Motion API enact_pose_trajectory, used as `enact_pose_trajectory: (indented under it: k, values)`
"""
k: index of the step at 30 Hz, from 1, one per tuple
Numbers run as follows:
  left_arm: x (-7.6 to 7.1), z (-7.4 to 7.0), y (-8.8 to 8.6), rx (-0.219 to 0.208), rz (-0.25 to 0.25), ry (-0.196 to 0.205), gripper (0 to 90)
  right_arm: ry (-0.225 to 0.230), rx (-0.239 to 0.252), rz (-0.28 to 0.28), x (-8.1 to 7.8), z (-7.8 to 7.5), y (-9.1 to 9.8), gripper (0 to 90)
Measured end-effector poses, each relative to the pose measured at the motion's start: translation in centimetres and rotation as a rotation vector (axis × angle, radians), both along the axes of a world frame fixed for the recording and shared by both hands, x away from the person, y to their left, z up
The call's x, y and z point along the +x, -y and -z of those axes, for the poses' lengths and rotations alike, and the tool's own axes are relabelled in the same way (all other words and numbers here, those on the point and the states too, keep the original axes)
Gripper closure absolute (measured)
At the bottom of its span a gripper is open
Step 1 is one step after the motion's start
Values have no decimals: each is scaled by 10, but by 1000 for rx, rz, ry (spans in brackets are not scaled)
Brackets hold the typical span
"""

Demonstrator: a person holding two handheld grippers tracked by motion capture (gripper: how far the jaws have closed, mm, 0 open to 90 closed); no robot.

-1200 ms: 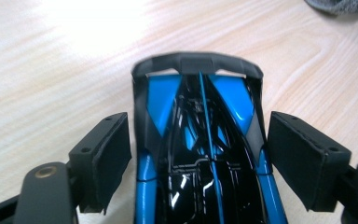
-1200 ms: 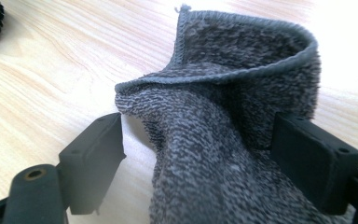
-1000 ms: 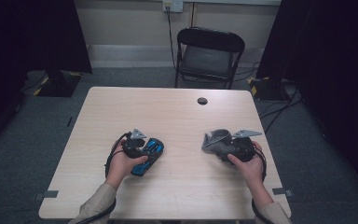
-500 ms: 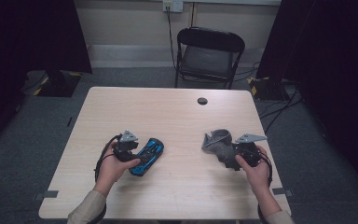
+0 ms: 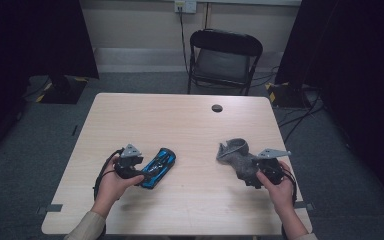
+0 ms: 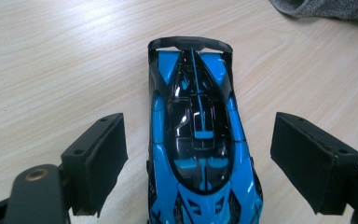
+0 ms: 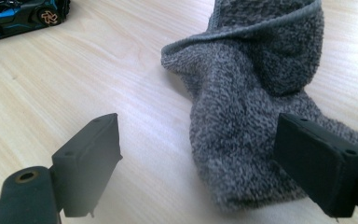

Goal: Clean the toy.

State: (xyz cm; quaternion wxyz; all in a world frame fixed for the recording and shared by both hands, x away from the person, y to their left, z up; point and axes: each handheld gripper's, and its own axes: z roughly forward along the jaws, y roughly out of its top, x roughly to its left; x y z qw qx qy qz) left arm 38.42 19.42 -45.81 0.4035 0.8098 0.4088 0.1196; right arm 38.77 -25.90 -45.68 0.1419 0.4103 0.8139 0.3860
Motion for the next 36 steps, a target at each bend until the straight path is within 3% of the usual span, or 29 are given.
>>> enact_pose_trajectory:
  k: [5,22,36]
  values:
    - [-6,1,-3,4,9,3,173,0,-24,-10,-8,2,5,143]
    - [-24,7,-27,16,19,2,162,-30,-27,-25,-27,17,20,143]
    - [-42,28,-57,54,6,-9,166,-48,-54,-23,-36,28,23,143]
